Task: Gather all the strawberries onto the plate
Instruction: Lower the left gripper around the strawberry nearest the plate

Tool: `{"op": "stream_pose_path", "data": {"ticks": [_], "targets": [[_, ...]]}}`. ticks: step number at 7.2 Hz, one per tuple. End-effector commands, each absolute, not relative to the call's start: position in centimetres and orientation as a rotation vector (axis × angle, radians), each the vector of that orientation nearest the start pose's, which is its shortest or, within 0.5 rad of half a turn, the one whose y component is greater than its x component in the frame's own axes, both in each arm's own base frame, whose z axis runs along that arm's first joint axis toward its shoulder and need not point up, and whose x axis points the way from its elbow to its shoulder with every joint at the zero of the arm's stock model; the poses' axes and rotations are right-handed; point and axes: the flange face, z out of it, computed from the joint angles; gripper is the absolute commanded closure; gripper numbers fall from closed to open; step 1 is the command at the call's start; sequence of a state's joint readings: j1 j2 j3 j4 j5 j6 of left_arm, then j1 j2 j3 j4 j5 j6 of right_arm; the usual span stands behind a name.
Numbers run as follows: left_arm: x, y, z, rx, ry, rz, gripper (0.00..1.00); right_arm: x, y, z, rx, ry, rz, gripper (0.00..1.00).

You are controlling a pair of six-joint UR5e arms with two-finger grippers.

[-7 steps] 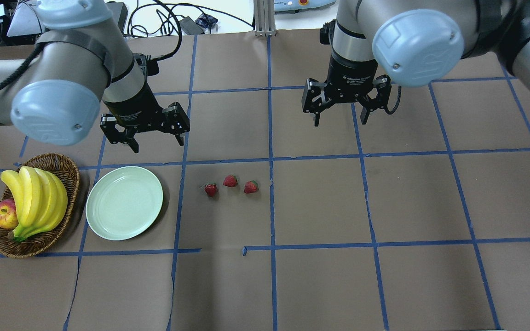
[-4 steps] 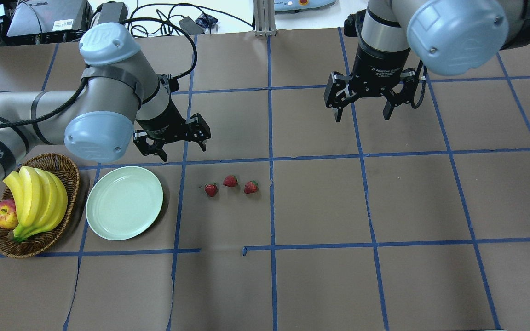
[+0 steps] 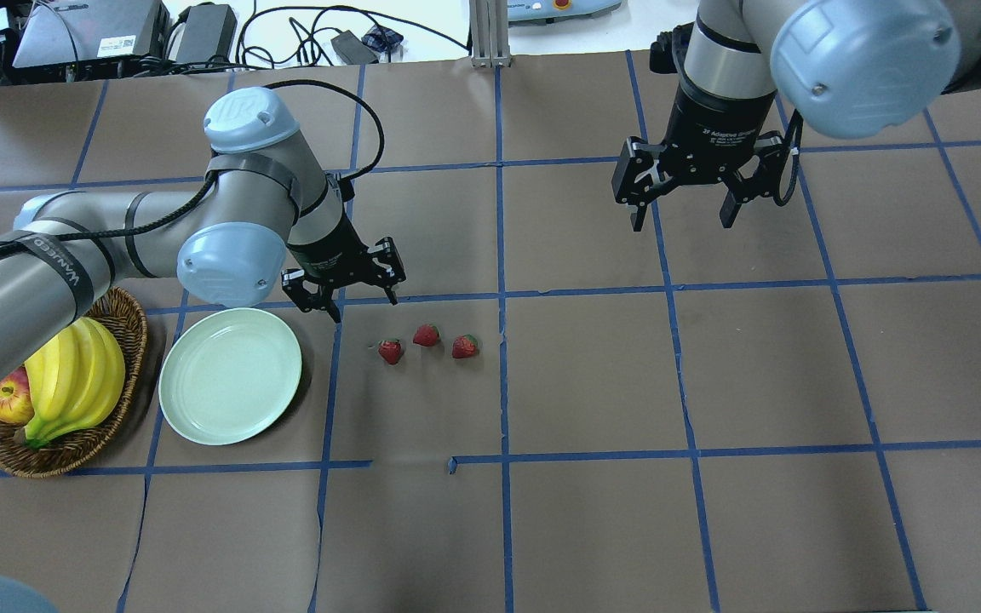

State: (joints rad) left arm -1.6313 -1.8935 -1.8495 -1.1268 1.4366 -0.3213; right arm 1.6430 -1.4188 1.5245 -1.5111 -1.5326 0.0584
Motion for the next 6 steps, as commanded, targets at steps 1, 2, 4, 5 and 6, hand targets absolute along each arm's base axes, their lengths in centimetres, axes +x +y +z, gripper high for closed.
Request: {"op": "stream_pose_path", "data": {"ticks": [1,2,4,5,6], "targets": [[-18.6,-53.5,20.0,-0.466,3.224,0.383,0.17,17.3,-52.5,42.4,-0.009,3.103,0.268,0.00],[-18.6,-53.6,19.0,-0.467,3.218,0.407,0.17,17.3,-52.5,42.4,-0.009,3.104,0.270,0.00],[-18.9,-53.5,17.8,-0.462,3.207,0.446,0.17,17.2,-52.6,42.0,-0.007,3.108,0.282,0.00],[-18.9,-53.5,17.4,-0.465,3.201,0.462,0.17,17.2,-52.5,41.9,-0.007,3.108,0.287,0.00],[-18.8,-53.4,17.2,-0.472,3.191,0.477,0.17,17.2,-52.5,41.9,-0.007,3.108,0.287,0.00]]}}
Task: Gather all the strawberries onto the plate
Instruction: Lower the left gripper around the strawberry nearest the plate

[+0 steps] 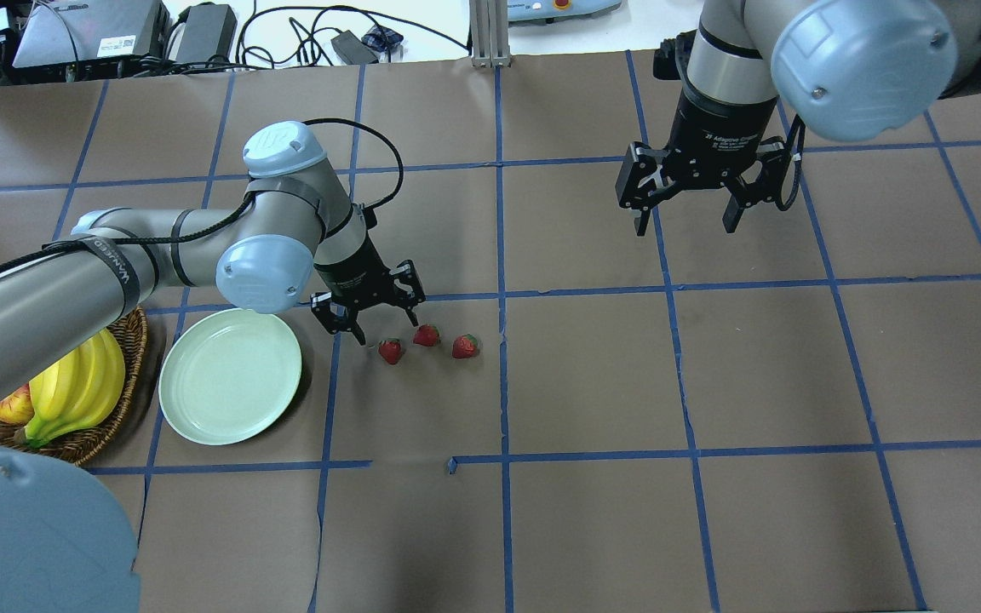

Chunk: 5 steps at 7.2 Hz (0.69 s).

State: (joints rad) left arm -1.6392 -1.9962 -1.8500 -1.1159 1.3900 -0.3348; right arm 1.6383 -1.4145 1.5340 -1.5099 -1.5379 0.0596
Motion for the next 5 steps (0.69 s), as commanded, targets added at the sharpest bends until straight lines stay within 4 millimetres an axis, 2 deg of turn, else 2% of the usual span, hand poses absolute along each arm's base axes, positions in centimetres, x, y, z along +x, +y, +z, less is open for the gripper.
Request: {"op": "stream_pose_path", "data": {"ticks": [1,5], "targets": [[-18.84,-53.40,16.90,-0.523,3.177,0.490,0.17,17.23,-52.49,41.88,-0.007,3.108,0.289,0.00],[-18.73,-52.91,16.36,-0.599,3.126,0.556,0.17,17.21,-52.37,40.92,0.005,3.110,0.299,0.00]]}}
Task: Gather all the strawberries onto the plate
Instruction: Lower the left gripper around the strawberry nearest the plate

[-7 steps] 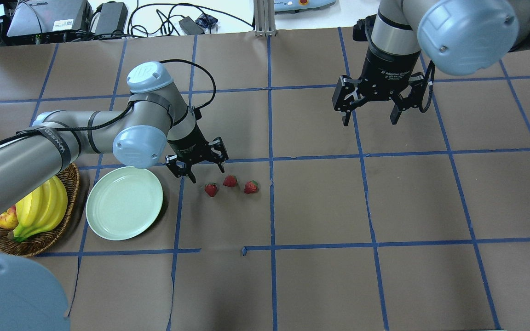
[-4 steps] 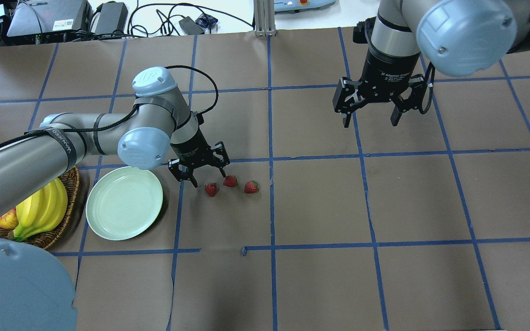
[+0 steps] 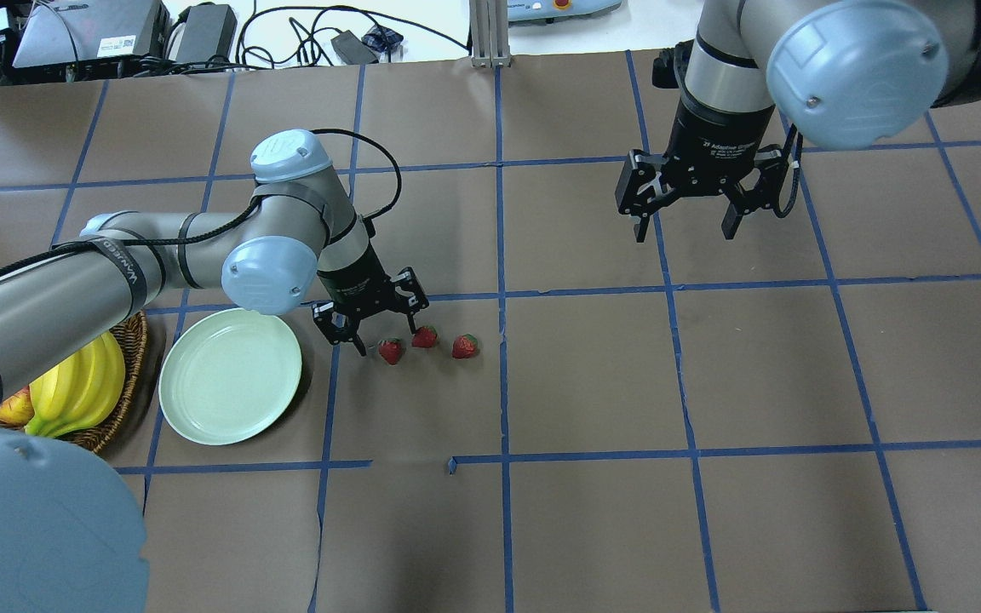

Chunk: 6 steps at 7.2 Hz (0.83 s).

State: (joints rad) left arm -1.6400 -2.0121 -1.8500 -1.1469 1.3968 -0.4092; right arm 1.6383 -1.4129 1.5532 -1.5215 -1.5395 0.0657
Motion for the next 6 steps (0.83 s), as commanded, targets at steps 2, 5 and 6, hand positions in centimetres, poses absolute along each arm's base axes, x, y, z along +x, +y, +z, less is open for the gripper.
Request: {"op": "stream_pose_path", "data": {"ticks": [2,5,6], "targets": [[-18.70,-52.80,16.62,-0.613,3.112,0.576,0.16,17.17,-52.33,41.00,0.006,3.113,0.297,0.00],[-18.47,-52.58,16.47,-0.598,3.101,0.577,0.15,17.17,-52.33,41.01,0.002,3.113,0.297,0.00],[-18.48,-52.56,16.21,-0.599,3.099,0.587,0.15,17.17,-52.33,41.01,-0.001,3.112,0.297,0.00]]}}
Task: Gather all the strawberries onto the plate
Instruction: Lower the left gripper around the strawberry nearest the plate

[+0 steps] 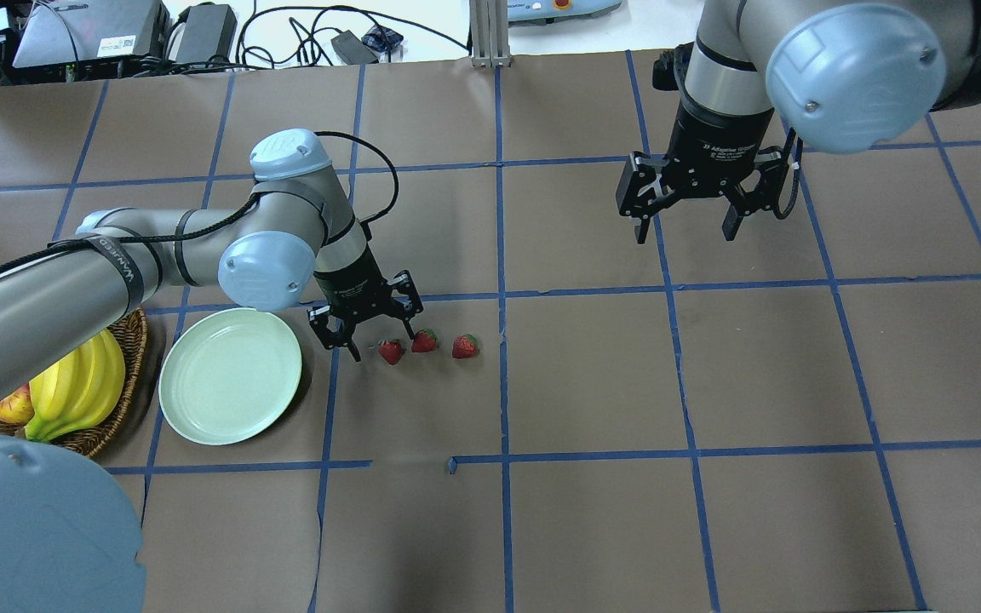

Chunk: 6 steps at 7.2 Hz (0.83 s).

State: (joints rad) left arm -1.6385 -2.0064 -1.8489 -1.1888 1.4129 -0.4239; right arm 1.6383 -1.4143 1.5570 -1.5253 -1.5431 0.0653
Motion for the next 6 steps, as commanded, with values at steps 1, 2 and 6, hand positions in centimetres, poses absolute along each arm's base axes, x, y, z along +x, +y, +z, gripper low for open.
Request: {"op": "stream_pose_path", "data": {"ticks": [1,2,6], "targets": [[-18.48,-52.48,15.82,-0.599,3.094,0.600,0.15,17.17,-52.33,41.01,-0.001,3.112,0.297,0.00],[-18.45,-52.24,15.46,-0.594,3.082,0.633,0.16,17.17,-52.33,41.01,-0.001,3.112,0.297,0.00],[-18.46,-52.42,15.32,-0.587,3.081,0.640,1.00,17.17,-52.31,40.99,-0.003,3.112,0.299,0.00]]}}
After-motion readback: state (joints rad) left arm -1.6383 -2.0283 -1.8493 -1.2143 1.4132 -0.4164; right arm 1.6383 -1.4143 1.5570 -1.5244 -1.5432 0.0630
